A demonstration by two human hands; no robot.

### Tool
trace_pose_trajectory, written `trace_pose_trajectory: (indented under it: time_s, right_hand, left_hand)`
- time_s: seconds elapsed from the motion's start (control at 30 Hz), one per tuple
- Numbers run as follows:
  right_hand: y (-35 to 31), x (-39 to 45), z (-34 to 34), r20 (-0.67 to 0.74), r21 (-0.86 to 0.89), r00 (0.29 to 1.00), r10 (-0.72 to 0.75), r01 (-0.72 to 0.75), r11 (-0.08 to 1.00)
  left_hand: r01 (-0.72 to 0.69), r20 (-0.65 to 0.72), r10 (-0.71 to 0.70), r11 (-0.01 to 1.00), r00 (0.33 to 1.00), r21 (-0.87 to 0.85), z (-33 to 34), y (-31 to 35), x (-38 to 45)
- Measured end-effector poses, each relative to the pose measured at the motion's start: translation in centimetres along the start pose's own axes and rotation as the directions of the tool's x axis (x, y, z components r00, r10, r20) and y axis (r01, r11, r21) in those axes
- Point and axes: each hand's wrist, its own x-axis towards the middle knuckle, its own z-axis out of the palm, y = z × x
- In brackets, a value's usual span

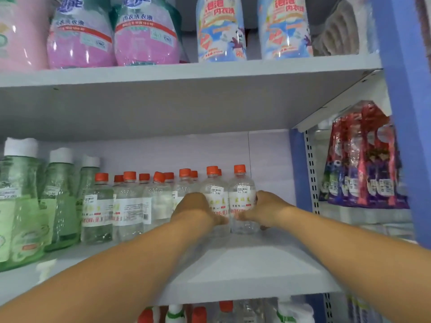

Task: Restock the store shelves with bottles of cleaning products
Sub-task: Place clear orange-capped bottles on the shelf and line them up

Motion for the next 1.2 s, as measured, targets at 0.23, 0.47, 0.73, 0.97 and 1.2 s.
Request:
trace_pose_trajectory:
  time_s: [0.23, 0.47, 0.73, 0.97, 1.2]
  right_hand:
    - [1.0, 0.5, 0.6, -0.023, 0.042, 0.998, -0.059, 0.06, 0.997]
    - [0.7, 0.0, 0.5, -0.034, 0.159, 0.999, 0.028, -0.022, 0.987]
    - [0.6, -0.3, 0.5, -0.063, 0.155, 0.997, 0.055, -0.045, 0.987]
    - [0.7, 0.2, 0.4, -0.001, 0.122, 0.997, 0.079, -0.078, 0.989]
    - [-2.5, -4.8, -0.9, 0.023, -0.067, 0.984, 0.177, -0.175, 0.982]
  left_hand:
    - [-0.038, -0.032, 0.04, 0.997, 0.999, 0.065, 1.0, -0.2, 1.0]
    - [-0.063, -0.037, 0.07, 0.983, 0.997, 0.173, 1.0, -0.4, 0.7]
    - [-0.038, -0.06, 0.048, 0.986, 0.997, 0.159, 0.9, -0.9, 0.2]
    - [0.003, -0.055, 0.002, 0.995, 0.998, 0.097, 0.7, -0.4, -0.5]
    - [-0.063, 0.137, 0.059, 0.998, 0.989, 0.024, -1.2, -1.0, -4.2]
